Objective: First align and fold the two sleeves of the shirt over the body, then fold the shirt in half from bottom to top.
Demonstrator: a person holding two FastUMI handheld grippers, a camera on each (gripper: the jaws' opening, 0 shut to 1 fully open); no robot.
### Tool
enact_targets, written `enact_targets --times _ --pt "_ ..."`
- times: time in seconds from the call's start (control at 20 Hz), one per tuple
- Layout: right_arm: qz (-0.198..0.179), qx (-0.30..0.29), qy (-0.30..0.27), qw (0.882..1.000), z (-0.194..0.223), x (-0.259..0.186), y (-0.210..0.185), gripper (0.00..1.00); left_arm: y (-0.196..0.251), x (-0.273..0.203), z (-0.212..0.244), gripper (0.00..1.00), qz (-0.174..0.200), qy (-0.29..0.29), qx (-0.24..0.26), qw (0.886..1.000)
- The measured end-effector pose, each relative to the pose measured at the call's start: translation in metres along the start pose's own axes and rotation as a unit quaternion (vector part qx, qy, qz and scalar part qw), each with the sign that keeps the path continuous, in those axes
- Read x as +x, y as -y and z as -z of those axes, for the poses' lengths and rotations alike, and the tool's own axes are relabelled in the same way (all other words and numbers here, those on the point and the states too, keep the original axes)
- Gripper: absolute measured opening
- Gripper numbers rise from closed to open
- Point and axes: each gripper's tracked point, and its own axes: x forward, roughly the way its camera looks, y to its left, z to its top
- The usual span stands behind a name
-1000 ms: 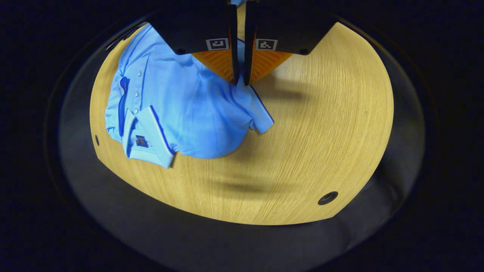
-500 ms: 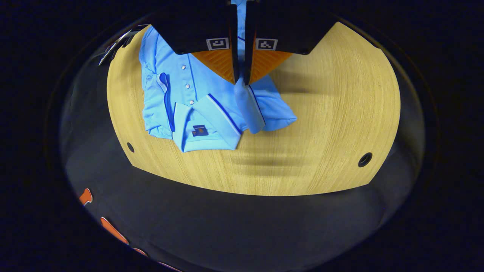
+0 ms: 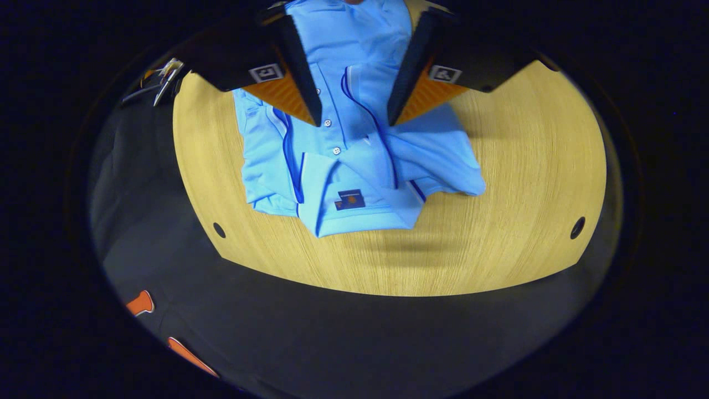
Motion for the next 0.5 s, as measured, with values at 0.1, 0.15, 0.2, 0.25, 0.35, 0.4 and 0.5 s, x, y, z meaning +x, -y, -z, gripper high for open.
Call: enact_targets --times 0.1,0.15,0.2,0.25,0.35,0.4,0.5 --pt "-0.009 0.001 -0.014 1.0 0.008 0.002 -0.002 0.87 -0.003 -0.007 0.008 0.95 -0.012 0.003 0.011 1.0" --pt "-0.015 -0.002 -0.02 1.0 0.011 0.003 -0.004 0.9 -0.004 -0.014 0.013 1.0 -0.015 0.005 0.012 1.0" --pt "-0.021 -0.01 -0.026 0.999 0.016 0.003 -0.006 0.92 -0.004 -0.022 0.018 1.0 -0.014 0.008 0.011 1.0" --pt "-0.025 -0.02 -0.034 0.999 0.022 0.002 -0.006 0.95 -0.003 -0.028 0.024 1.0 -0.014 0.013 0.01 1.0" --pt "-0.037 -0.04 -0.05 0.997 0.035 0.001 -0.008 0.96 -0.001 -0.046 0.036 1.0 -0.013 0.026 0.011 0.999" --pt "-0.047 -0.046 -0.058 0.996 0.041 0.0 -0.011 0.96 0.002 -0.055 0.045 0.99 -0.009 0.031 0.011 0.999" --pt "-0.063 -0.051 -0.075 0.994 0.056 -0.002 -0.014 0.96 0.009 -0.071 0.061 1.0 0.003 0.043 0.007 0.999"
